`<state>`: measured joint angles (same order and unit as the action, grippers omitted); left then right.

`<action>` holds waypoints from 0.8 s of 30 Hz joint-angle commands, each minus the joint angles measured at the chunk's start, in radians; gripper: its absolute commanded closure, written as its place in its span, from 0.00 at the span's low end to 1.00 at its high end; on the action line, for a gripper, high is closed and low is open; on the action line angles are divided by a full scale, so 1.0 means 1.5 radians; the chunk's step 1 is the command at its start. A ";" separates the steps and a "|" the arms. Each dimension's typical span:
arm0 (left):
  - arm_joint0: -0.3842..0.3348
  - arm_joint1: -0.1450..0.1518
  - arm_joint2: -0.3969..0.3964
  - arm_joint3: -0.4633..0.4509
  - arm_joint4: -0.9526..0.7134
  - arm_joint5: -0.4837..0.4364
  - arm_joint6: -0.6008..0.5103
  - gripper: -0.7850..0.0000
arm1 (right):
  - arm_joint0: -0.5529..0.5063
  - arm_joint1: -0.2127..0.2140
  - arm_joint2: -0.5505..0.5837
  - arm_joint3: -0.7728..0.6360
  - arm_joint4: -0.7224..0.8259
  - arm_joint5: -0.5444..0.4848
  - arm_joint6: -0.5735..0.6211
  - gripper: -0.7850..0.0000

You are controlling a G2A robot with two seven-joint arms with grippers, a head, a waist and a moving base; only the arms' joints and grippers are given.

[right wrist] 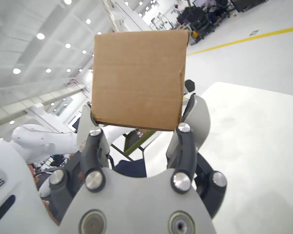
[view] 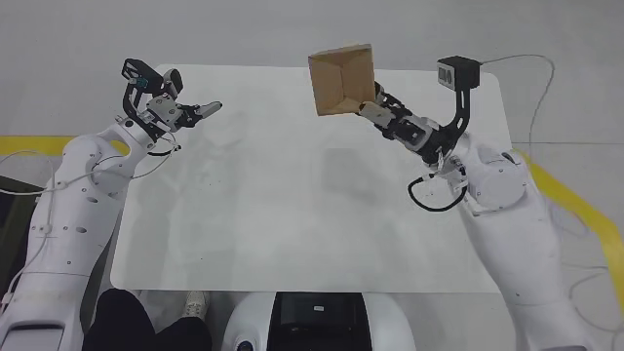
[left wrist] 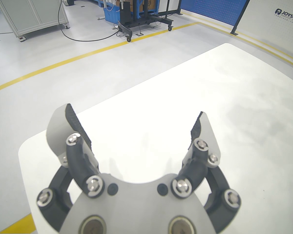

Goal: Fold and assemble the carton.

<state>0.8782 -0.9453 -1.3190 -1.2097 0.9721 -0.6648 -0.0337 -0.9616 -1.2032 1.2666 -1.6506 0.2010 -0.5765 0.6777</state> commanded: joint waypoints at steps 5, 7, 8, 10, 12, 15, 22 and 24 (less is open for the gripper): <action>0.000 0.000 0.000 0.000 0.000 0.000 0.000 0.00 | -0.010 -0.001 0.003 0.005 0.164 -0.076 0.026 1.00; 0.000 0.000 0.000 0.000 0.000 0.000 0.000 0.00 | -0.012 -0.002 0.004 0.013 0.219 -0.099 0.040 1.00; 0.000 0.000 0.000 0.000 0.000 0.000 0.000 0.00 | -0.012 -0.002 0.004 0.017 0.237 -0.106 0.046 1.00; 0.000 0.000 0.000 0.000 0.000 0.000 0.000 0.00 | -0.011 -0.002 0.004 0.023 0.258 -0.118 0.054 1.00; 0.000 0.000 0.000 0.000 0.000 0.000 0.000 0.00 | -0.011 -0.003 0.003 0.028 0.278 -0.128 0.063 1.00; 0.000 0.000 0.000 0.000 0.000 0.000 0.000 0.00 | -0.009 -0.003 0.004 0.031 0.293 -0.132 0.078 1.00; 0.000 0.000 0.000 0.000 0.000 0.000 0.000 0.00 | -0.003 0.003 0.008 0.034 0.178 -0.072 0.113 1.00; 0.000 0.000 0.000 0.000 0.000 0.000 0.000 0.00 | -0.005 0.006 0.007 0.020 0.122 -0.041 0.122 1.00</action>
<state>0.8782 -0.9453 -1.3190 -1.2097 0.9721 -0.6648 -0.0337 -0.9670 -1.1959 1.2774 -1.6121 0.4285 -0.6609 0.8539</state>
